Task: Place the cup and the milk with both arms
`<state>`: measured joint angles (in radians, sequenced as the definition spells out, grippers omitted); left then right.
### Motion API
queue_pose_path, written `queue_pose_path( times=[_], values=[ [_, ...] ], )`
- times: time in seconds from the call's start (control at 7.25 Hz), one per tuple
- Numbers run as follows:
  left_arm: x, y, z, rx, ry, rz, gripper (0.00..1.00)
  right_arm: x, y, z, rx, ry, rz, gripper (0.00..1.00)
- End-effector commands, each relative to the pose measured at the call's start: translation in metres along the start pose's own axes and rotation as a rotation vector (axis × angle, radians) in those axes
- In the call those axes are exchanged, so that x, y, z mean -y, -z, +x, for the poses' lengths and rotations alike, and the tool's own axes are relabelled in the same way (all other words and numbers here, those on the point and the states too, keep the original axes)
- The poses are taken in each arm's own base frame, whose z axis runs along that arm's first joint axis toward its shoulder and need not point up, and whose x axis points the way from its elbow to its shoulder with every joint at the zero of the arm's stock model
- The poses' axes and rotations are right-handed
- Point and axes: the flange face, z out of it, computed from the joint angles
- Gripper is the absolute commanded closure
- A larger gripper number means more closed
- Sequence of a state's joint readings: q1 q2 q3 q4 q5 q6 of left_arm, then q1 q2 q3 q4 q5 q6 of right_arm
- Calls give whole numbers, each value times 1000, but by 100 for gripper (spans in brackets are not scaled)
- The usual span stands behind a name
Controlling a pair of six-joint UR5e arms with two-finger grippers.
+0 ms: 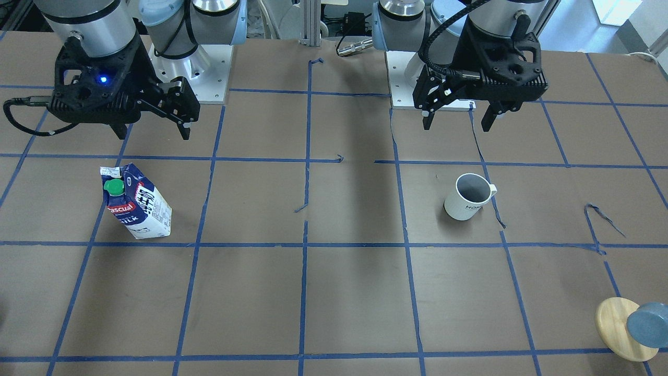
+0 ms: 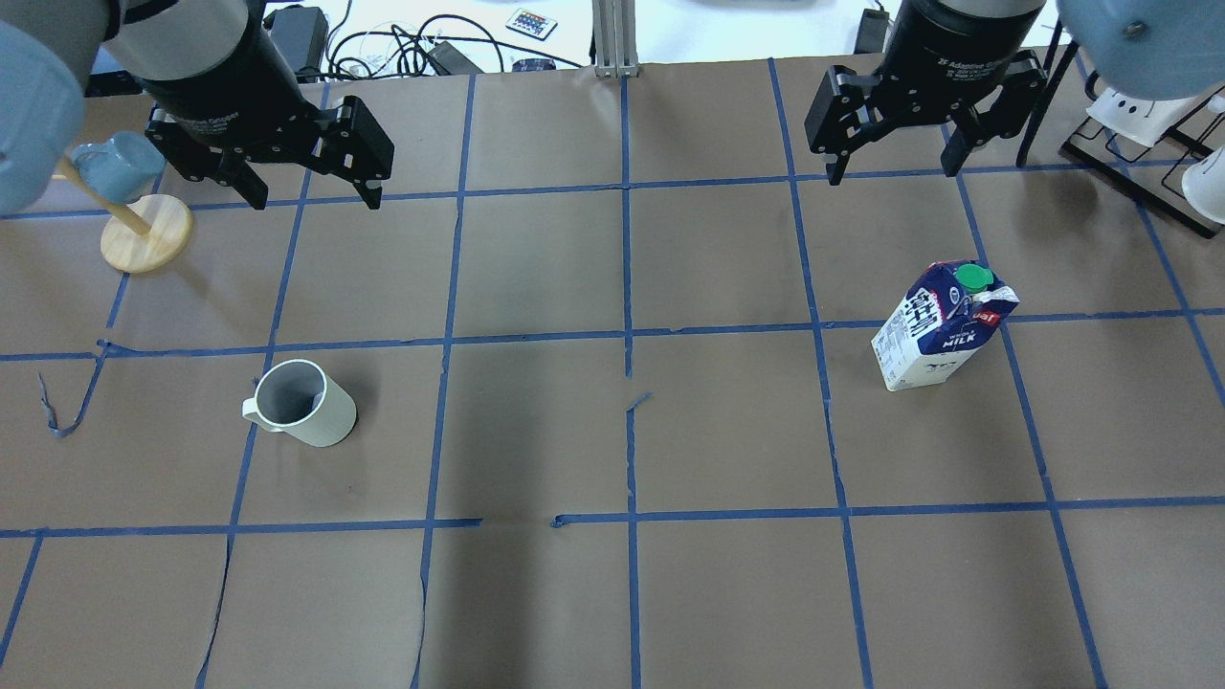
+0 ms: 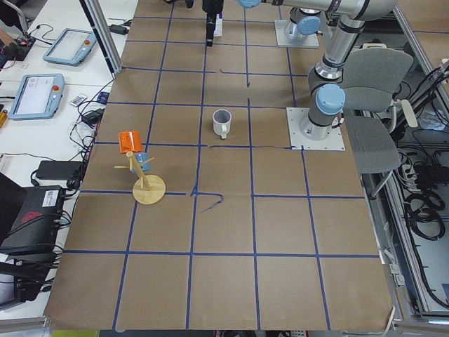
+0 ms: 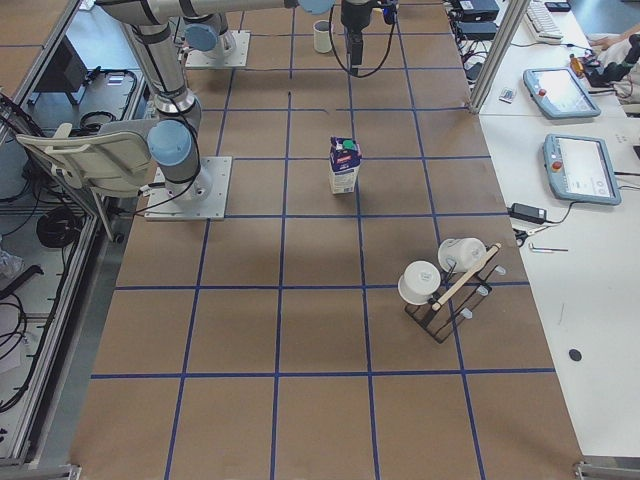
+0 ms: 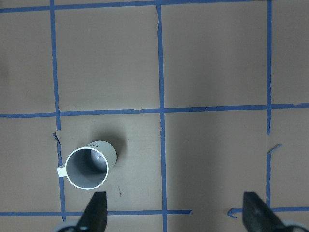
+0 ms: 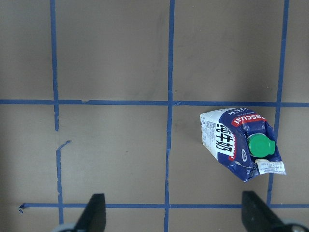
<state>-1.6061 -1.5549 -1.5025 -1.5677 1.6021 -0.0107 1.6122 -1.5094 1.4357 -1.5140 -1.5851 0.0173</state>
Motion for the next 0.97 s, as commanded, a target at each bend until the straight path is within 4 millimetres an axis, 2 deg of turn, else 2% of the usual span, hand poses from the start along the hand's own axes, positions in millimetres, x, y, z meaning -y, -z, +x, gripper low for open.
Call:
queue_pose_path(
  times=[0.0, 0.83],
  values=[
    [-1, -1, 0, 2, 0, -3, 0, 0, 0, 0, -1, 0, 0, 0],
    [0, -1, 0, 1, -2, -6, 0, 3, -3, 3, -10, -4, -6, 0]
  ],
)
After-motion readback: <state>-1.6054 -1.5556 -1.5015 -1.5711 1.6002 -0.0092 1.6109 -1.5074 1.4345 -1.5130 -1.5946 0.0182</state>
